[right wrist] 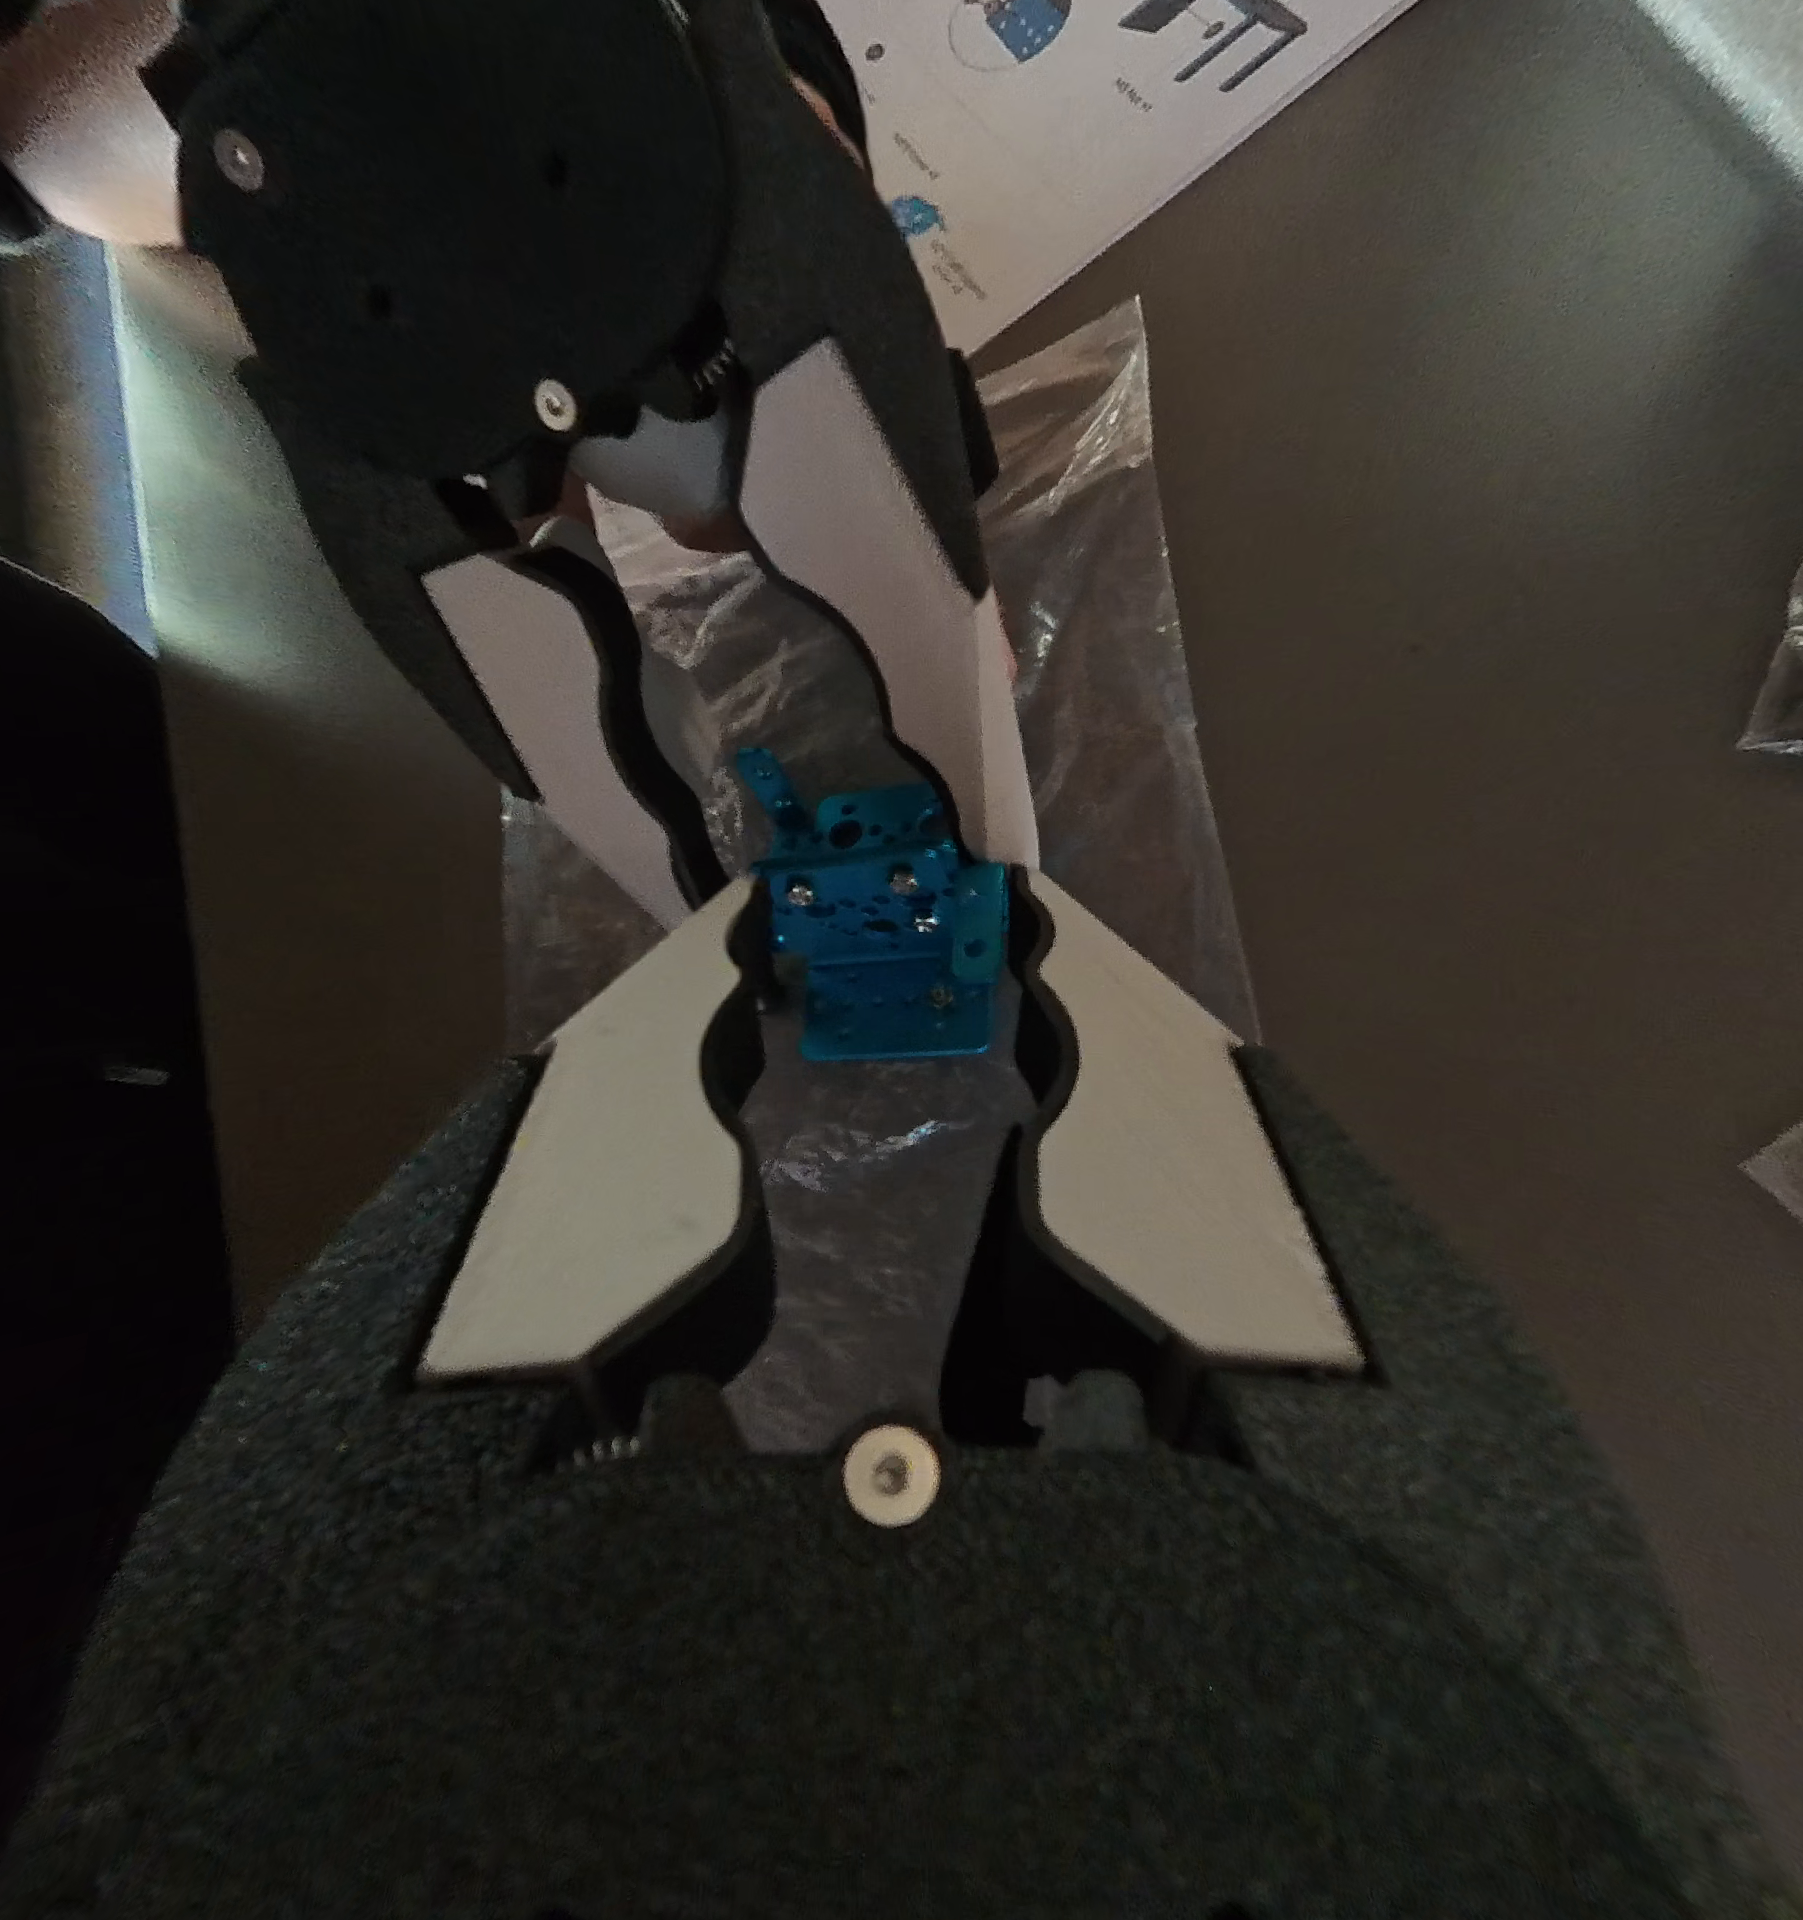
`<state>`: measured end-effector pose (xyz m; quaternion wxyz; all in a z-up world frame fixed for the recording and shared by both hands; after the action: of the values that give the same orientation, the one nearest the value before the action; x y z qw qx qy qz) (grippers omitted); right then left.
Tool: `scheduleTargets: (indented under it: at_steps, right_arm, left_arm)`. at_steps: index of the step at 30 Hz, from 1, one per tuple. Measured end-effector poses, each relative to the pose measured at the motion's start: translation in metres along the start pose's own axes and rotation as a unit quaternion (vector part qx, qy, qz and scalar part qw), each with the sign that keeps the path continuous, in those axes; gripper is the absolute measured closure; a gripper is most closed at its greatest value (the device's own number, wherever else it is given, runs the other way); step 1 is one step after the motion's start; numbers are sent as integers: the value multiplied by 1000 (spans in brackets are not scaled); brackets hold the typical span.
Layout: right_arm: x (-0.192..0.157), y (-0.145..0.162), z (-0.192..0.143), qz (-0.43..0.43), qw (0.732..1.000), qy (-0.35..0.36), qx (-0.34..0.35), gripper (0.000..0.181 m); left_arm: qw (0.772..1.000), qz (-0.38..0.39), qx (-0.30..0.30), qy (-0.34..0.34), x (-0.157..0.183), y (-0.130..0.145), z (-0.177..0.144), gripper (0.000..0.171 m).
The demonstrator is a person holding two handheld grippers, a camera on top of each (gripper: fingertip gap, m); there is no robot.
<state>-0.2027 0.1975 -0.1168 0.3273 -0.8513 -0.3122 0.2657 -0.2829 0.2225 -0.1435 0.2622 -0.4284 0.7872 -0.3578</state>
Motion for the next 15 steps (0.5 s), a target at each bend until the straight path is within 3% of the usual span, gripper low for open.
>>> scheduleTargets:
  at_steps: [6, 8, 10, 15]
  right_arm:
    - [1, 0, -1, 4, 1000, -2, -2, 141]
    - [8, 0, -2, 17, 1000, 6, 4, 159]
    - [8, 1, -3, 17, 1000, -1, 6, 159]
    - [2, 0, -4, 40, 998, -49, 10, 132]
  left_arm:
    - [1000, 0, 0, 0, 0, 0, 0, 111]
    - [1000, 3, 1, 1, 1, 0, 0, 112]
    - [1000, 5, 1, 2, 1, 0, 0, 112]
    - [1000, 2, 1, 2, 1, 0, 0, 111]
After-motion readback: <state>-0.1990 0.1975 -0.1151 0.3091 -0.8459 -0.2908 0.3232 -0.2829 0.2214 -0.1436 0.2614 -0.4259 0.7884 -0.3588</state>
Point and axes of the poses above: each gripper's, where its closed fingertips meet, z out along the fingers, y out of its underside, x = y × z across the jaws, the point moved 7 cm from there along -z, back along the fingers, and after that the axes turned 5 degrees about x, right-handed, at the moved point
